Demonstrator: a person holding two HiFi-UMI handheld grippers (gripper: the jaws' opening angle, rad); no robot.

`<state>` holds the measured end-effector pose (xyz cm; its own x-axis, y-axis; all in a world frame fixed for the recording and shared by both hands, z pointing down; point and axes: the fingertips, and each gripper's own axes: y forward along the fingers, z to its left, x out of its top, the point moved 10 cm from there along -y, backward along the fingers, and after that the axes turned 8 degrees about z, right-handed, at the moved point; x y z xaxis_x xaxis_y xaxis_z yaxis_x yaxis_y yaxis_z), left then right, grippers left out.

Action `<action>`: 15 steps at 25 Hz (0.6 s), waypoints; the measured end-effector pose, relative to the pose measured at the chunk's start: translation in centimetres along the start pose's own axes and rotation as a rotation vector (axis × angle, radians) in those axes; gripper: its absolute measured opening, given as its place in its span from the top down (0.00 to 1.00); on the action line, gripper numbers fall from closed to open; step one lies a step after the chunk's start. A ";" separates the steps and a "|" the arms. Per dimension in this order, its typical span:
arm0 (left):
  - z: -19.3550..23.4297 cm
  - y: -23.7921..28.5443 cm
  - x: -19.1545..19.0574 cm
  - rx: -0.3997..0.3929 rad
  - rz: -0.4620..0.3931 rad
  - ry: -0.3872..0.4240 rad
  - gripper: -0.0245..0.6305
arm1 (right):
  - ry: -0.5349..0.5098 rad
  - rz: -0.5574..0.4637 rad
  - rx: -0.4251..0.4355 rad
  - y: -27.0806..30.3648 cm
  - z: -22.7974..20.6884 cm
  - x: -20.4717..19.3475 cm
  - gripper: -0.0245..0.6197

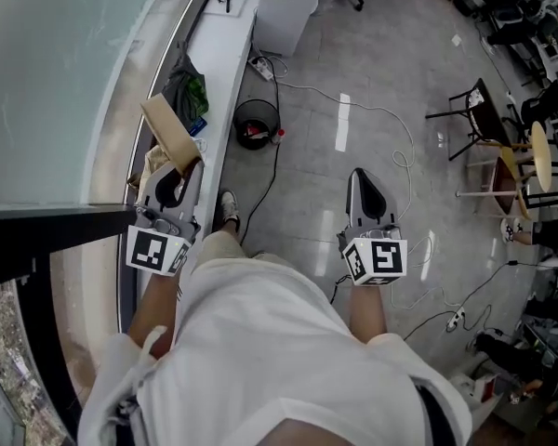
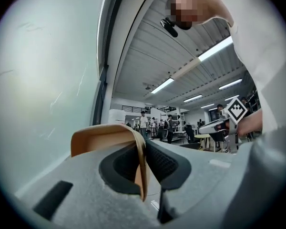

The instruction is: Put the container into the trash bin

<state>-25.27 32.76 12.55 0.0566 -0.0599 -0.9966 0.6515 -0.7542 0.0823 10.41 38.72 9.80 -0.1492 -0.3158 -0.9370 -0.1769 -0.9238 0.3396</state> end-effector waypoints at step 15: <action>11.2 13.9 -2.3 -0.162 0.077 -0.087 0.90 | 0.005 0.066 -0.042 14.5 -0.2 5.7 0.96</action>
<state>-24.85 15.07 15.90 0.0500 -0.1754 -0.9832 0.7614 -0.6305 0.1512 7.17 23.47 9.34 -0.1539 -0.3772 -0.9133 -0.1262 -0.9092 0.3968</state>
